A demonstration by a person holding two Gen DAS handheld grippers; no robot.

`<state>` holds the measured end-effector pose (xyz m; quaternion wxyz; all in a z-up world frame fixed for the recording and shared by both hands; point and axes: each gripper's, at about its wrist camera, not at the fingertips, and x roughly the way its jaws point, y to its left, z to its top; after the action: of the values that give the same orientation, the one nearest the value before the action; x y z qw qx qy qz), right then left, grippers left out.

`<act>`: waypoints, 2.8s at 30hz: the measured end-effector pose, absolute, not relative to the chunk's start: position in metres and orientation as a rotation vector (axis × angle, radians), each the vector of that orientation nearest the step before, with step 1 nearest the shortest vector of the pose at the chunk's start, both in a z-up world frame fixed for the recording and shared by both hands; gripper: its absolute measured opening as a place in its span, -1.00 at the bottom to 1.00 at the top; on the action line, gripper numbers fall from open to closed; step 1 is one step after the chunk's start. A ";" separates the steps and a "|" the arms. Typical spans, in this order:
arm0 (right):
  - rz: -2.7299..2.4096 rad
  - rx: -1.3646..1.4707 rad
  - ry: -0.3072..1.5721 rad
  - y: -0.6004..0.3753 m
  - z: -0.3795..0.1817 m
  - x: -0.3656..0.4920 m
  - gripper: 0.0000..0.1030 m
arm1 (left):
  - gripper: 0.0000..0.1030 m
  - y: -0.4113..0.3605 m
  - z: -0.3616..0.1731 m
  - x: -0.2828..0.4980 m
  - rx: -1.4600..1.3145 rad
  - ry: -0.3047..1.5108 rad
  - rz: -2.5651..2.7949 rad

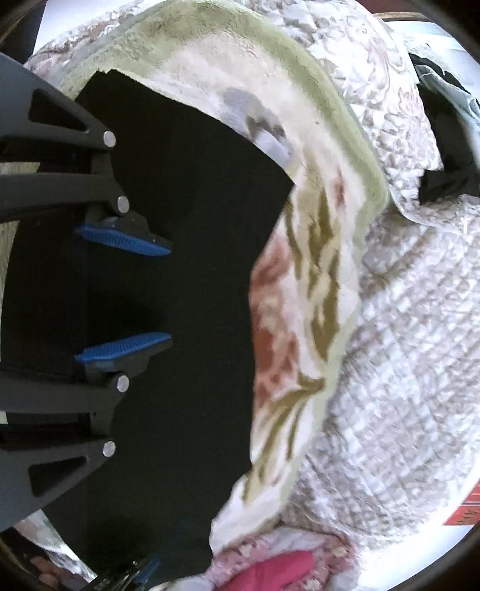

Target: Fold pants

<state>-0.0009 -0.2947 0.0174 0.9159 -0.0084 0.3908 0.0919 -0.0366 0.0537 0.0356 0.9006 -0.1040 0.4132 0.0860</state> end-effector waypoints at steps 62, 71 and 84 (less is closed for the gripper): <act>0.460 -0.211 0.819 -0.229 0.004 -0.029 0.04 | 0.02 0.093 0.023 -0.116 -0.467 0.779 0.325; 0.462 -0.175 0.810 -0.234 0.008 -0.025 0.04 | -0.16 0.107 0.022 -0.090 -0.488 0.760 0.351; 0.426 -0.091 0.800 -0.249 0.016 -0.021 0.04 | -0.85 0.063 0.079 -0.051 -0.346 0.706 0.101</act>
<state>-0.0212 -0.2486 0.0164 0.8981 -0.0442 0.3861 0.2059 -0.0510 0.0627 0.0795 0.9225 -0.1685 0.3437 0.0493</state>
